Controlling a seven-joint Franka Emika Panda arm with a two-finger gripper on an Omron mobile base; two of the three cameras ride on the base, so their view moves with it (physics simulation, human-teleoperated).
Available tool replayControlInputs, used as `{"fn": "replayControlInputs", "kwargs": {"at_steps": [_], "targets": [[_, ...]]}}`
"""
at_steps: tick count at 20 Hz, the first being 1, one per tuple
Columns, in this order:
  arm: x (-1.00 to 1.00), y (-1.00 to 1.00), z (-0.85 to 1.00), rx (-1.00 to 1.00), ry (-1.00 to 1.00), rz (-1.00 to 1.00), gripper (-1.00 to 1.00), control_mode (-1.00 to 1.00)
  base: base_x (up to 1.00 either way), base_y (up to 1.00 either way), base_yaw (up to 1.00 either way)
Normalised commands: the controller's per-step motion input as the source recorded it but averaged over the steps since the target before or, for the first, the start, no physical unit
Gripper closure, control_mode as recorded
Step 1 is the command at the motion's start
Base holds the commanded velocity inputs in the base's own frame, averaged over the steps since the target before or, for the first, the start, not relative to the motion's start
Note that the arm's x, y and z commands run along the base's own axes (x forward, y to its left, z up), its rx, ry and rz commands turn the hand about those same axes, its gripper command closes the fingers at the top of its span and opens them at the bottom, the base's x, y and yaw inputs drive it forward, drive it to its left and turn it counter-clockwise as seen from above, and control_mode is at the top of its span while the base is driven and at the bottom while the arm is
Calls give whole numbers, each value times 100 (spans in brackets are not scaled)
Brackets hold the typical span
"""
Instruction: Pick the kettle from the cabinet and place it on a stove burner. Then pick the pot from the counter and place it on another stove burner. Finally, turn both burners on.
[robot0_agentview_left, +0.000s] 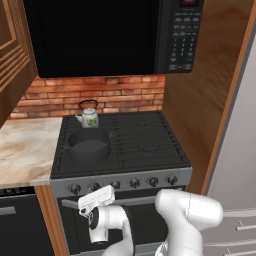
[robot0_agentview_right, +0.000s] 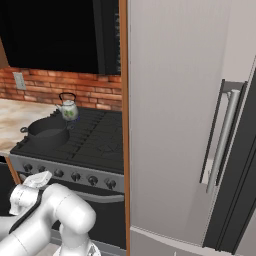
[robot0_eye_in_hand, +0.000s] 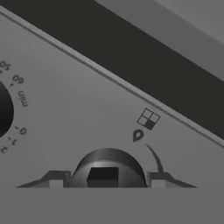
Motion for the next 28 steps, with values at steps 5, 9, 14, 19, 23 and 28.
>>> {"fn": "replayControlInputs", "kwargs": {"at_steps": [5, 9, 14, 19, 23, 28], "targets": [[0, 0, 1, -28, 1, 0, 100, -100, 0, 0, 0], [-5, 6, 0, -25, 3, 0, 100, -100, 0, 0, 0], [-1, 3, 0, -6, 1, 0, -100, -100, 0, 0, 0], [0, 0, 0, 0, 0, 0, -100, -100, 0, 0, 0], [0, 2, 0, 0, 0, 0, -100, -100, 0, 0, 0], [0, 3, 0, 0, 0, 0, -100, -100, 0, 0, 0]]}}
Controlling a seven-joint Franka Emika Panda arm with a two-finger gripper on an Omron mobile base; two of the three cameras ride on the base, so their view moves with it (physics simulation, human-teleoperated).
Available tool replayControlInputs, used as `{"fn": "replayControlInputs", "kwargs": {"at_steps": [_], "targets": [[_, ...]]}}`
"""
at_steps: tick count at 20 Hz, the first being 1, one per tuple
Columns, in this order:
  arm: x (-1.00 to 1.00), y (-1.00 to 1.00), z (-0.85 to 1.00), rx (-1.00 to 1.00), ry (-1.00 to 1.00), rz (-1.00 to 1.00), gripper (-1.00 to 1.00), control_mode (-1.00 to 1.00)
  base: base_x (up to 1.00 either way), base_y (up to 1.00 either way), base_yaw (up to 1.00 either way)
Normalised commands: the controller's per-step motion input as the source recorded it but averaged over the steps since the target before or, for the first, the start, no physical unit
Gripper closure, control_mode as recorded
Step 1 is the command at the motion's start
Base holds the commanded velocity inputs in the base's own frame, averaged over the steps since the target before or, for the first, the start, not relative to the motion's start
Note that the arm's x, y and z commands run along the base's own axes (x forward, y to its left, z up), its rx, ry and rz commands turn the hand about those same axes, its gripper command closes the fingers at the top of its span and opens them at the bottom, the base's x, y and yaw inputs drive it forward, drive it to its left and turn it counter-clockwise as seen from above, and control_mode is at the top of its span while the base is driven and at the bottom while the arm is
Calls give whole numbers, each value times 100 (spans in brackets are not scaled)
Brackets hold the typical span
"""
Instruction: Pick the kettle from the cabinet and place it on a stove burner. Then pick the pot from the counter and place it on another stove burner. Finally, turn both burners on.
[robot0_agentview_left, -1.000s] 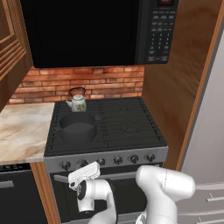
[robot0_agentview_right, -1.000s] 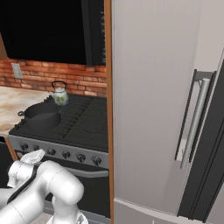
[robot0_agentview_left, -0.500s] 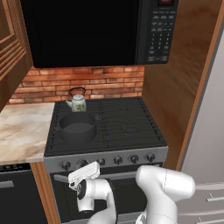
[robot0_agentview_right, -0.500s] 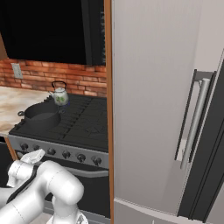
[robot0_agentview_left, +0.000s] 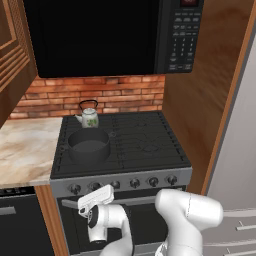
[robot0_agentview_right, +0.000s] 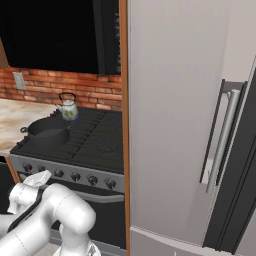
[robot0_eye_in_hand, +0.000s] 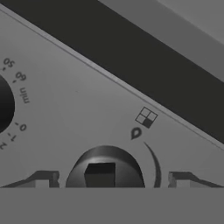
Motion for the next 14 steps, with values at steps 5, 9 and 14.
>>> {"fn": "replayControlInputs", "kwargs": {"at_steps": [5, 9, 14], "targets": [[-4, 8, 0, 0, 0, 1, -100, -100, 0, 0, 0], [-27, 16, 0, 0, 0, 3, -100, -100, 0, 0, 0], [-40, 21, 0, 0, 0, 4, -100, -100, 0, 0, 0]]}}
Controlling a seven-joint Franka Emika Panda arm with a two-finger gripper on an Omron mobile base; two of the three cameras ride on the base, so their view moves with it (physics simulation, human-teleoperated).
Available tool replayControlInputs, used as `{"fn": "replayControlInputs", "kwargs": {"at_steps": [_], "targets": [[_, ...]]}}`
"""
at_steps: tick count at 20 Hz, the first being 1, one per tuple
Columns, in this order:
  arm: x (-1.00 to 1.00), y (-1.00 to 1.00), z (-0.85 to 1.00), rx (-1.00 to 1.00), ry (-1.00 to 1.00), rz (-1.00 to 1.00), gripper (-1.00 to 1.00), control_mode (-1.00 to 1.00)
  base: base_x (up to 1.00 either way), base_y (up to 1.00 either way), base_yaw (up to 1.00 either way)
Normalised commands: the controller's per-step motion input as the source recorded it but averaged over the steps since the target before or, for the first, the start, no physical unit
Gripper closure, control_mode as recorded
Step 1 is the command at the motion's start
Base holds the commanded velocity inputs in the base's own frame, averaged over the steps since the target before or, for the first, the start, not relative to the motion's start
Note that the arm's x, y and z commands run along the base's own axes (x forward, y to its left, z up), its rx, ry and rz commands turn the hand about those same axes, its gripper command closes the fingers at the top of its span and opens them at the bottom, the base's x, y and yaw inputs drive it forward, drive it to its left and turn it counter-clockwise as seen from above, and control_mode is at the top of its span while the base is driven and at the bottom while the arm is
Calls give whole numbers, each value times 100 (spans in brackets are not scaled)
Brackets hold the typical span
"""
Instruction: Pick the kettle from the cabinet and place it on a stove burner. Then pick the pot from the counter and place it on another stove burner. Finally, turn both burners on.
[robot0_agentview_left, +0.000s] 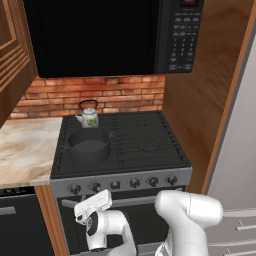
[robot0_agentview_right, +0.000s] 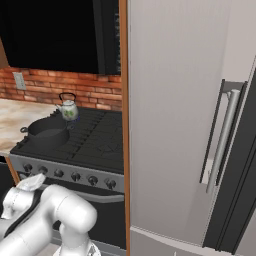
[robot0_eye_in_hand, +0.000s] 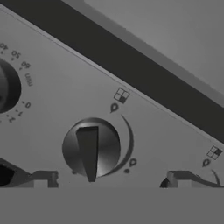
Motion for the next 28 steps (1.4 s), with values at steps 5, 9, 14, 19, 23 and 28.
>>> {"fn": "replayControlInputs", "kwargs": {"at_steps": [5, 9, 14, 19, 23, 28], "targets": [[-47, 18, 0, 0, -1, 3, -100, -100, 0, 0, 0], [-48, 18, 0, 0, -4, 4, -100, -100, 0, 0, 0], [-34, 13, 0, 7, -1, 6, -100, -100, 0, 0, 0], [-3, 8, 0, 21, 3, 2, -100, -100, 0, 0, 0], [8, 19, 0, 20, 5, 0, -100, -100, 0, 0, 0], [11, 21, 0, 17, 4, 0, -100, -100, 0, 0, 0]]}}
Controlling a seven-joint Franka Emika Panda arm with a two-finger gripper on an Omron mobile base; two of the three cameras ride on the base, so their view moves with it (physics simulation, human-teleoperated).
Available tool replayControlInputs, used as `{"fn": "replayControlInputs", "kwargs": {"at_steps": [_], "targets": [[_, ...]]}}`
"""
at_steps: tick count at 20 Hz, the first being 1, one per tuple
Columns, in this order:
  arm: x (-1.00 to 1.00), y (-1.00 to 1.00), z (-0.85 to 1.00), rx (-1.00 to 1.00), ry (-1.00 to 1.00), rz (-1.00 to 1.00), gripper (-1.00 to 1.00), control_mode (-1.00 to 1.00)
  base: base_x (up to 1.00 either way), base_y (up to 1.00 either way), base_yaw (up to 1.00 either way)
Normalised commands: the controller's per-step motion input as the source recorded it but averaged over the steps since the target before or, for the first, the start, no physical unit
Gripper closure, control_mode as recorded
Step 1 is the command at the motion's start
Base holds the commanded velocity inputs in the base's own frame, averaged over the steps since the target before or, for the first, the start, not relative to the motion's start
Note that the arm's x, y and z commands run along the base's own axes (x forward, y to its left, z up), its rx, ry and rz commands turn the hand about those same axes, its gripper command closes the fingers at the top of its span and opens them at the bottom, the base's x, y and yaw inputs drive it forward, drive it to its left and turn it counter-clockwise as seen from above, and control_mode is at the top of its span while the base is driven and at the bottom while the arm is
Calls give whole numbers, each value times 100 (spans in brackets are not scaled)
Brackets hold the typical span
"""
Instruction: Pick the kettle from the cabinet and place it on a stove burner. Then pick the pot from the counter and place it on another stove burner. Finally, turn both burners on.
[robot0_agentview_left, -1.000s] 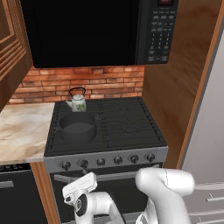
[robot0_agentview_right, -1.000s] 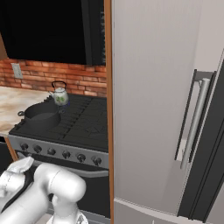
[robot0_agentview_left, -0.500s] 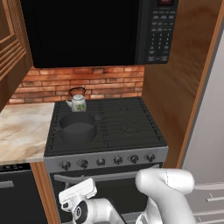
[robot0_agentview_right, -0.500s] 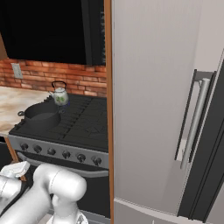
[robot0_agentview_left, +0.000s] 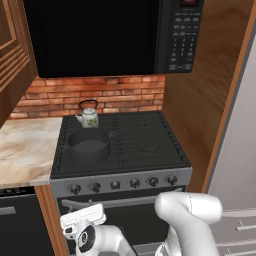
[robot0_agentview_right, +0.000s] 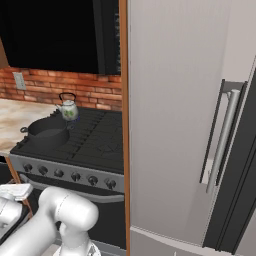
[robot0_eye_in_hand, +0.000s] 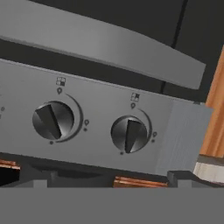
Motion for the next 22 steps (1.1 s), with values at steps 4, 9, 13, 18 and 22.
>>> {"fn": "replayControlInputs", "kwargs": {"at_steps": [4, 9, 13, 18, 22], "targets": [[13, 14, 0, 10, 2, 0, -100, -100, 0, 0, 0], [16, 0, 0, 9, 4, 0, -100, -100, 0, 0, 0], [24, 0, 0, 5, 4, -1, -100, -100, 0, 0, 0], [35, 11, 0, 4, 6, -1, -100, -100, 0, 0, 0], [18, 10, 0, 2, 3, 0, -100, -100, 0, 0, 0]]}}
